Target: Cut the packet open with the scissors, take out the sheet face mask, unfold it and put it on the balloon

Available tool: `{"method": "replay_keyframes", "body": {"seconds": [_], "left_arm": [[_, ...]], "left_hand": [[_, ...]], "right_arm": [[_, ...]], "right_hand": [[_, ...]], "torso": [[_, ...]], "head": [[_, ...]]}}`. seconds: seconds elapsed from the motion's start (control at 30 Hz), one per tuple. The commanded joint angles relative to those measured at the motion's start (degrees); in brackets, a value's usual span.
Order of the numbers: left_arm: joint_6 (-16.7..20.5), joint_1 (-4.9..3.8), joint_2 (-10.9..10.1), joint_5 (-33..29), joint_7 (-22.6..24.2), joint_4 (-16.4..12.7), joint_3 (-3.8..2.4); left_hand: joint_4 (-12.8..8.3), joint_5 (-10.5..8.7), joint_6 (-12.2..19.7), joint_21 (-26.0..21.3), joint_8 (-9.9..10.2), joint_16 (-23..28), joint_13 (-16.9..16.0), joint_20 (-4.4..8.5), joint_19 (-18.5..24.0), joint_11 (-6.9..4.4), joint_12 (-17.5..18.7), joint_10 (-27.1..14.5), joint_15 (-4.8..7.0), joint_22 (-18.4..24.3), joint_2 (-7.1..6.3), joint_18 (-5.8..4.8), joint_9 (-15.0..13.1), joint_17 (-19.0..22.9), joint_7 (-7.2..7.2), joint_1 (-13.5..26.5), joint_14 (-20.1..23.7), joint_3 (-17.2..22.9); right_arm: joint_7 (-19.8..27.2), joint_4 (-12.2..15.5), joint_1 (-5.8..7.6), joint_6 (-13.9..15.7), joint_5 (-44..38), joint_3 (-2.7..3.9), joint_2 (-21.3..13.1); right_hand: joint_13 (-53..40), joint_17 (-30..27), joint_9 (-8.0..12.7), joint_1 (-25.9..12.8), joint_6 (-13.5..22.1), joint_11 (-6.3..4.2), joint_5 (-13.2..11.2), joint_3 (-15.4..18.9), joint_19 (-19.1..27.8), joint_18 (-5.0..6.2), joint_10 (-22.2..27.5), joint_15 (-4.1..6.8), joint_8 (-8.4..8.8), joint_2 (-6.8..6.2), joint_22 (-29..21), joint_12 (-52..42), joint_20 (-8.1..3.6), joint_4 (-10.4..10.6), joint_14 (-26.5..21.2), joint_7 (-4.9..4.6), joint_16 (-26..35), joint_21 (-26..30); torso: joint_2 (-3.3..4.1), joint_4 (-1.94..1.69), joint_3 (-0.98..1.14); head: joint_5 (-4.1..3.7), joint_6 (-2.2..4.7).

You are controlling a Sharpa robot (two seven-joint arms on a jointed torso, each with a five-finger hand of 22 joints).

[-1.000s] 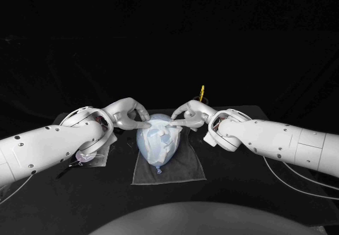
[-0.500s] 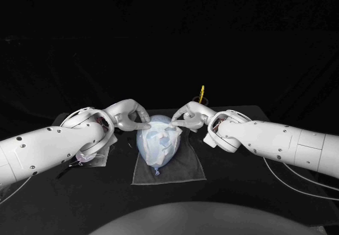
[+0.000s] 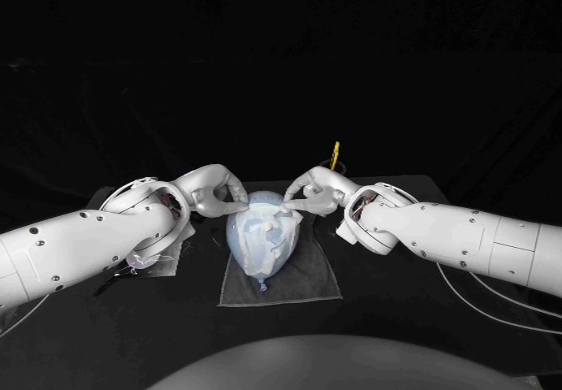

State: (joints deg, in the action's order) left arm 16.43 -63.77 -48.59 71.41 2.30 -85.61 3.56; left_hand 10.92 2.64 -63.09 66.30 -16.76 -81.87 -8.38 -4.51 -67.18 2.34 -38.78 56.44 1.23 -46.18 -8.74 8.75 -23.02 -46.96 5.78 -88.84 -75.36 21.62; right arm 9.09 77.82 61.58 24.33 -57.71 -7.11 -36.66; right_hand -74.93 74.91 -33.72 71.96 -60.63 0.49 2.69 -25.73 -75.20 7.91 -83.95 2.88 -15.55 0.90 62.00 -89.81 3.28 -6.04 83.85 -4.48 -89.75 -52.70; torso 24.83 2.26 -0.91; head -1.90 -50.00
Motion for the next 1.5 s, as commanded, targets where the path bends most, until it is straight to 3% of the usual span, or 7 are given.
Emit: {"method": "replay_keyframes", "body": {"seconds": [0.03, 0.3, 0.6, 0.93, 1.33, 1.4, 1.5], "left_arm": [[1.19, 0.12, 0.19, 1.16, 1.87, -0.08, 0.04], [4.22, 0.12, 0.23, 0.91, 4.41, -0.48, 0.03], [7.53, 0.06, -0.40, -0.08, 6.01, -1.66, -0.22], [8.07, -0.29, -1.59, -0.41, 5.73, -3.06, -1.52], [6.19, -0.86, -2.31, -1.28, 3.65, -3.07, -2.19], [5.55, -0.89, -2.20, -1.91, 3.28, -2.89, -2.21], [3.96, -0.93, -1.99, -2.49, 2.57, -2.60, -2.22]], "left_hand": [[-0.20, 0.14, -0.69, 0.45, -0.16, -0.24, 0.17, 0.17, -0.57, -0.41, 0.64, 1.12, 0.38, -0.52, 0.24, -0.64, -0.30, -0.32, -0.01, -0.62, -0.50, 0.96], [-0.86, 0.15, -1.40, 1.53, -0.20, -0.33, 0.44, 0.81, -1.51, -1.07, 1.57, 3.39, 1.00, -2.17, -0.11, -0.92, -0.85, -1.24, -0.09, -0.46, -1.23, 3.65], [-1.43, 0.16, -1.43, 2.04, -0.39, -0.29, 0.42, 1.10, -1.93, -1.19, 2.10, 4.20, 1.16, -2.89, -0.72, -1.04, -1.84, -1.66, -0.19, 0.11, -1.63, 6.14], [-2.51, 0.16, -1.23, 2.48, -0.74, -0.10, -0.04, 1.23, -2.23, -1.17, 2.30, 4.48, 1.19, -3.53, -1.66, -1.14, -3.68, -1.78, -0.28, 1.34, -1.84, 9.62], [-3.45, 0.14, -0.44, 2.35, -0.88, -0.26, -0.84, 1.18, -1.94, -0.85, 2.17, 4.16, 0.99, -3.22, -2.43, -1.07, -5.82, -3.53, -0.09, 3.53, -2.43, 12.58], [-3.02, 0.11, 0.88, 1.70, -0.31, -0.39, -0.84, 0.93, -1.26, -0.24, 2.60, 3.13, 0.50, -2.20, -2.82, -0.96, -6.12, -4.31, 0.20, 4.97, -2.55, 12.14], [-1.33, 0.05, 5.66, -0.12, 2.61, 0.17, -0.61, 0.12, 0.46, 1.15, 3.71, 0.89, -0.70, 0.49, -6.13, -0.64, -5.20, -2.30, 1.19, 9.08, -1.47, 8.72]], "right_arm": [[2.38, 0.42, -0.05, 3.96, -0.96, 0.02, -0.16], [3.77, 1.56, -0.17, 7.65, -0.09, 0.03, -0.78], [4.11, 2.51, -0.19, 9.81, 1.03, 0.09, -1.62], [3.92, 3.28, -0.12, 11.24, 1.23, 0.24, -2.72], [5.15, 5.25, -0.08, 12.83, 2.91, 0.37, -4.15], [5.57, 5.98, -0.08, 13.03, 3.28, 0.39, -4.43], [5.87, 7.03, -0.08, 12.93, 3.63, 0.41, -4.76]], "right_hand": [[-15.07, 15.09, -0.34, 0.35, -0.42, -0.39, 0.09, -0.55, -0.01, -0.12, -6.05, 0.46, -0.50, -0.06, 0.18, -0.19, -0.40, -0.09, 6.15, 0.17, -0.25, -0.44], [-15.07, 15.09, -0.70, 0.20, -0.65, -0.54, 0.10, -1.00, -0.30, -0.23, -6.05, 0.62, -1.12, -0.16, 0.60, -0.19, -0.56, -0.35, 6.15, 0.33, -0.25, -0.93], [-15.07, 15.09, -0.98, 0.02, -0.74, -0.63, 0.10, -1.35, -0.41, -0.26, -6.05, 0.71, -1.53, -0.06, 0.70, -0.19, -0.65, -0.40, 6.15, 0.41, -0.25, -1.03], [-15.07, 15.09, -1.19, -0.11, -0.76, -0.68, 0.09, -1.60, -0.50, -0.29, -6.05, 0.76, -1.80, -0.02, 0.82, -0.19, -0.71, -0.44, 6.15, 0.47, -0.25, -1.15], [-15.07, 15.09, -1.29, -0.15, -0.75, -0.70, 0.09, -1.71, -0.54, -0.30, -6.05, 0.78, -1.91, 0.00, 0.86, -0.19, -0.74, -0.47, 6.15, 0.49, -0.25, -1.19], [-15.07, 15.09, -1.32, -0.17, -0.74, -0.71, 0.09, -1.76, -0.56, -0.31, -6.05, 0.79, -1.95, 0.00, 0.89, -0.19, -0.74, -0.49, 6.15, 0.50, -0.25, -1.23], [-15.07, 15.09, -1.36, -0.18, -0.73, -0.72, 0.09, -1.80, -0.57, -0.31, -6.05, 0.79, -1.99, 0.00, 0.90, -0.19, -0.75, -0.50, 6.15, 0.50, -0.25, -1.24]], "torso": [[0.00, 0.02, 0.01], [0.03, 0.05, 0.03], [-0.07, 0.04, 0.02], [-0.03, 0.03, 0.01], [-0.06, 0.03, 0.03], [-0.06, 0.01, 0.05], [-0.04, 0.02, 0.03]], "head": [[-0.09, 0.00], [-0.18, 0.00], [-0.28, 0.00], [-0.23, 0.00], [0.03, 0.00], [0.06, 0.00], [0.10, 0.00]]}}
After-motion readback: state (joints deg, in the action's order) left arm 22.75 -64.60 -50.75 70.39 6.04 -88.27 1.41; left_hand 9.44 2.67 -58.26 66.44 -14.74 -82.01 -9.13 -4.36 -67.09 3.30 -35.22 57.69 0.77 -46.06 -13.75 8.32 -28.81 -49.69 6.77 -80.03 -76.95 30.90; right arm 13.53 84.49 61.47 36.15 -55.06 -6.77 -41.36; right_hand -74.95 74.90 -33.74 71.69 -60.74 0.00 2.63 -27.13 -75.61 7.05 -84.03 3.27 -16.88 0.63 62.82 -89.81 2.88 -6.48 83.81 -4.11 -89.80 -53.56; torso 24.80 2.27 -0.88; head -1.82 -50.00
